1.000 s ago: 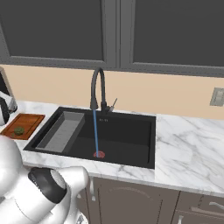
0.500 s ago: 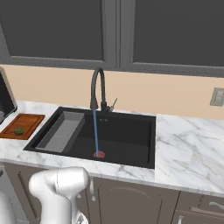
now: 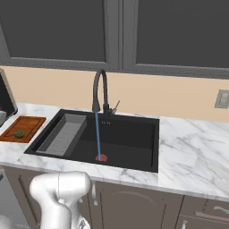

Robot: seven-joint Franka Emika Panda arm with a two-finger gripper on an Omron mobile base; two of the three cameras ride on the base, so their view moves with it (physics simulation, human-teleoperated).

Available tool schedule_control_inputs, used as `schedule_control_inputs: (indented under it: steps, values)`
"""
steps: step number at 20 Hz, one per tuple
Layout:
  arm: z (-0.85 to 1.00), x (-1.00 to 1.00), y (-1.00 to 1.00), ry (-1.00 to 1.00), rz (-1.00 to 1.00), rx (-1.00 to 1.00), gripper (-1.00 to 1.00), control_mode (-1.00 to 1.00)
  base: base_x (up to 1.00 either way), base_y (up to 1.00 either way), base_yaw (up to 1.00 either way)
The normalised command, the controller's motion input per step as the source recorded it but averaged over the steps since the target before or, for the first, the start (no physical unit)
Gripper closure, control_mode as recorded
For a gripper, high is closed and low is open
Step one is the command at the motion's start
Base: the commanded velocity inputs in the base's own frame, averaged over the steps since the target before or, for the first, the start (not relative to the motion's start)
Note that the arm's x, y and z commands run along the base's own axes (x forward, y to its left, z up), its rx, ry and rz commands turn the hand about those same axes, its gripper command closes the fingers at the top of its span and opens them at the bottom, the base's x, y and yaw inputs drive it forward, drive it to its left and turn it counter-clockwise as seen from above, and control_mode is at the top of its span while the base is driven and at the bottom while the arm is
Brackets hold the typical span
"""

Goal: Pick the kiwi from the sink and place it on the cutting board to airdry. Then turn off the sink faucet.

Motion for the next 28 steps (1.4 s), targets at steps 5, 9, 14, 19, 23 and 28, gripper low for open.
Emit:
schedule_control_inputs:
  steps: [5, 9, 14, 19, 23, 28]
  values:
    - [0.83, -0.58, -0.7, 0.24, -0.04, 0.0, -1.0, -1.0, 0.0, 0.0, 0.0]
    - [0.47, -0.49, -0.63, 0.29, 0.0, 0.0, -1.0, -1.0, 0.0, 0.0, 0.0]
    - [0.11, -0.39, -0.57, 0.22, 0.0, 0.0, -1.0, -1.0, 0.0, 0.0, 0.0]
    - [-0.11, -0.47, -0.28, 0.0, 0.0, 0.0, -1.0, -1.0, 0.0, 0.0, 0.0]
    - [-0.24, -0.34, -0.47, -0.01, -0.02, 0.0, -1.0, -1.0, 0.0, 0.0, 0.0]
    - [-0.32, -0.2, -0.55, -0.11, 0.11, 0.0, -1.0, -1.0, 0.0, 0.0, 0.0]
